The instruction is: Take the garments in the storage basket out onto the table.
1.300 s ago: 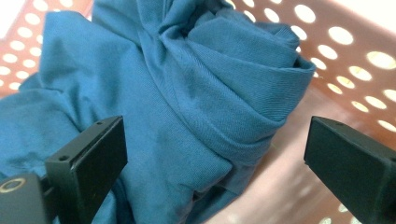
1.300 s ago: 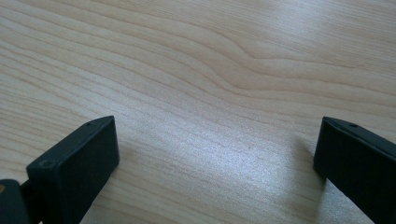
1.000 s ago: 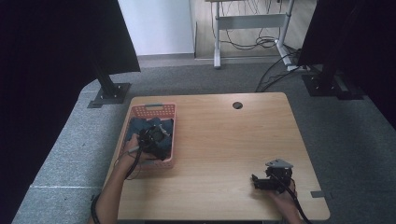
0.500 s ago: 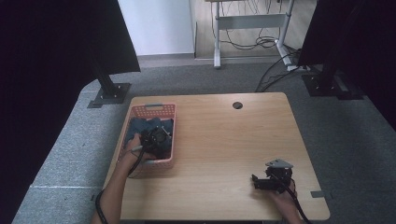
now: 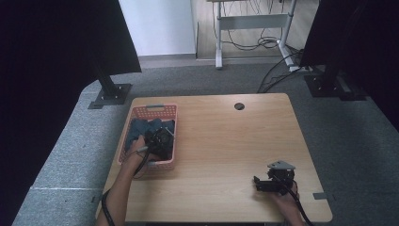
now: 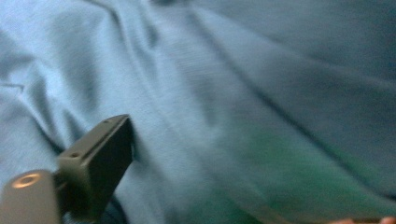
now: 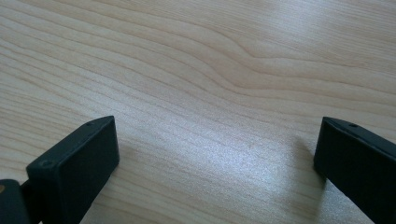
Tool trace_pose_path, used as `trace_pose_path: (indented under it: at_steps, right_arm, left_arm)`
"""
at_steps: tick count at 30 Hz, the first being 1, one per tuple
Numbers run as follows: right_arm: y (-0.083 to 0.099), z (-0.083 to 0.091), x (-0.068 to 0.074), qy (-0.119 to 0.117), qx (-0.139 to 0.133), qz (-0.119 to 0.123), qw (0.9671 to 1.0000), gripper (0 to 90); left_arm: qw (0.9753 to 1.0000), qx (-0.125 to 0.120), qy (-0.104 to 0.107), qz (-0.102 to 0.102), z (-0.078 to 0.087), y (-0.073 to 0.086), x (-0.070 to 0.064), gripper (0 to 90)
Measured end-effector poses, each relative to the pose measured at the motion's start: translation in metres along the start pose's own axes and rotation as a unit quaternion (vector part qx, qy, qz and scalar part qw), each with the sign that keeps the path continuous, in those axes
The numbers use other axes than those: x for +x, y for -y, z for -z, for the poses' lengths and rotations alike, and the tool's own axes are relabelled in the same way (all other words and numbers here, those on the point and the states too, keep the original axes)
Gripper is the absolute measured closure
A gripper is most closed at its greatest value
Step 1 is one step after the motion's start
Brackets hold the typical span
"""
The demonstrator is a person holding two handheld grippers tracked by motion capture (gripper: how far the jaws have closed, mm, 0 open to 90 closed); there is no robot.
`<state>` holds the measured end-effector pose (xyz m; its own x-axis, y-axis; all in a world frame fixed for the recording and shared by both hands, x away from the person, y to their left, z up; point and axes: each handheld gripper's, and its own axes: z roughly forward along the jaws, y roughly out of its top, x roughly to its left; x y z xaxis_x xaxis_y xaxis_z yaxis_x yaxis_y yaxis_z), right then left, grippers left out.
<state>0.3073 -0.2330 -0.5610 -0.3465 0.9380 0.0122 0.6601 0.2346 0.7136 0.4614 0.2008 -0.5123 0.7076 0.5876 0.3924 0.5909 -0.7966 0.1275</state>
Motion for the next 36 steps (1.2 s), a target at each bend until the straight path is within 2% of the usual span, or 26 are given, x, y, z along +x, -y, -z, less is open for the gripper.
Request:
trace_pose_path:
  at_steps: [6, 12, 14, 15, 18, 19, 20, 25, 27, 29, 32, 36]
  right_arm:
    - [0.0, 0.0, 0.0, 0.0, 0.0, 0.0, 1.0, 0.0]
    - [0.0, 0.0, 0.0, 0.0, 0.0, 0.0, 1.0, 0.0]
    - [0.0, 0.0, 0.0, 0.0, 0.0, 0.0, 1.0, 0.0]
    - [0.0, 0.0, 0.0, 0.0, 0.0, 0.0, 1.0, 0.0]
    - [0.0, 0.0, 0.0, 0.0, 0.0, -0.001, 1.0, 0.0]
    - [0.0, 0.0, 0.0, 0.0, 0.0, -0.001, 1.0, 0.0]
    - [0.0, 0.0, 0.0, 0.0, 0.0, 0.0, 1.0, 0.0]
    - [0.0, 0.0, 0.0, 0.0, 0.0, 0.0, 1.0, 0.0]
    - [0.0, 0.0, 0.0, 0.0, 0.0, 0.0, 1.0, 0.0]
    - [0.0, 0.0, 0.0, 0.0, 0.0, 0.0, 1.0, 0.0]
    - [0.0, 0.0, 0.0, 0.0, 0.0, 0.0, 1.0, 0.0]
    - [0.0, 0.0, 0.0, -0.001, 0.0, 0.001, 1.0, 0.0]
  left_arm:
    - [0.9996, -0.012, 0.001, 0.024, 0.0, 0.006, 0.006, 28.8]
    - [0.999, -0.026, -0.012, 0.035, 0.003, 0.01, 0.007, 46.9]
    - [0.9984, -0.034, -0.012, 0.044, 0.005, 0.012, 0.01, 54.4]
    - [0.9976, -0.041, -0.008, 0.056, 0.006, 0.013, 0.012, 57.2]
    - [0.9955, -0.055, -0.006, 0.078, 0.008, 0.016, 0.014, 60.7]
    - [0.9955, -0.055, -0.006, 0.078, 0.008, 0.016, 0.014, 61.5]
    - [0.9943, -0.063, -0.014, 0.085, 0.009, 0.017, 0.014, 61.9]
    - [0.9915, -0.085, -0.031, 0.093, 0.016, 0.02, 0.012, 63.6]
    - [0.9891, -0.099, -0.028, 0.105, 0.02, 0.024, 0.014, 63.8]
    - [0.985, -0.122, -0.023, 0.119, 0.025, 0.03, 0.016, 64.0]
    - [0.9805, -0.145, -0.017, 0.131, 0.031, 0.038, 0.02, 64.0]
    - [0.9716, -0.18, -0.005, 0.153, 0.037, 0.047, 0.021, 63.9]
